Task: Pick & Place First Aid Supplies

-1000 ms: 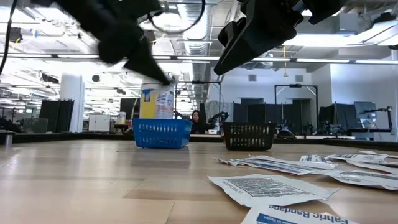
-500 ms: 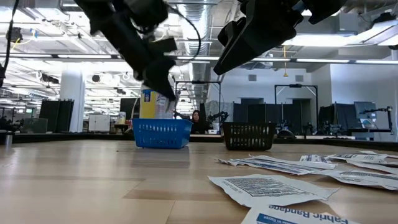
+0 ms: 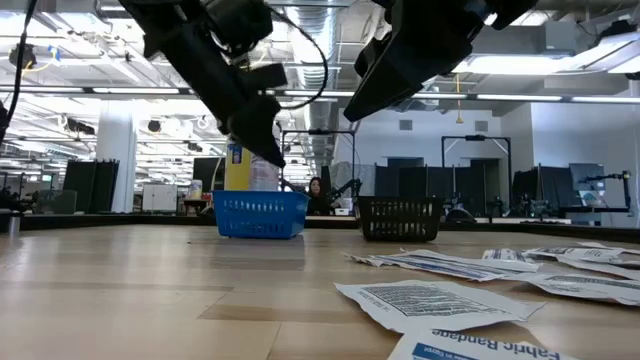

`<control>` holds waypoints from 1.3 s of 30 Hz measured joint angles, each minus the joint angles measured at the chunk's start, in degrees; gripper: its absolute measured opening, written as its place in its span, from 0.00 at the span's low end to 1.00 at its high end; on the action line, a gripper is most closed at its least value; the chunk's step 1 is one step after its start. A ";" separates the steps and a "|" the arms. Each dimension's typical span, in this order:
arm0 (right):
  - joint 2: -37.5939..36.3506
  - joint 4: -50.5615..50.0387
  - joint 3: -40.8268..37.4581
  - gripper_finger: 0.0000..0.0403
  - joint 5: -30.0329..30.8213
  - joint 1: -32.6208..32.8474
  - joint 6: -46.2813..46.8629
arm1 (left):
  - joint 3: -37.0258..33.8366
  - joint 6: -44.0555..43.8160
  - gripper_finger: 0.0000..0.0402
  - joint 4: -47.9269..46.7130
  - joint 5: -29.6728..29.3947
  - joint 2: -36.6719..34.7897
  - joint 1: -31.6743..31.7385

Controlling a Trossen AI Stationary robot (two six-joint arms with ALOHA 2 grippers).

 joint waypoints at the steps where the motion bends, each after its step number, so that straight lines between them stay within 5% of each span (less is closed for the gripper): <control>1: 0.00 0.02 0.00 0.29 0.17 -0.45 0.02 | 0.00 0.44 0.35 0.45 0.09 -0.50 -0.70; 10: -0.02 -4.09 -0.02 0.29 8.52 -0.88 14.96 | 0.11 1.65 0.32 0.64 4.98 -6.19 -7.86; 16: -0.08 -14.58 -0.02 0.29 13.70 4.25 35.66 | 0.10 1.74 0.30 1.03 10.45 -6.16 -10.43; 33: -0.09 -41.82 -0.24 0.29 21.40 20.34 89.12 | 0.07 10.77 0.29 28.04 10.51 -4.86 -6.81; 39: -0.09 -40.13 -4.01 0.29 22.77 21.39 95.54 | 0.07 10.77 0.29 29.52 10.49 -4.84 -5.49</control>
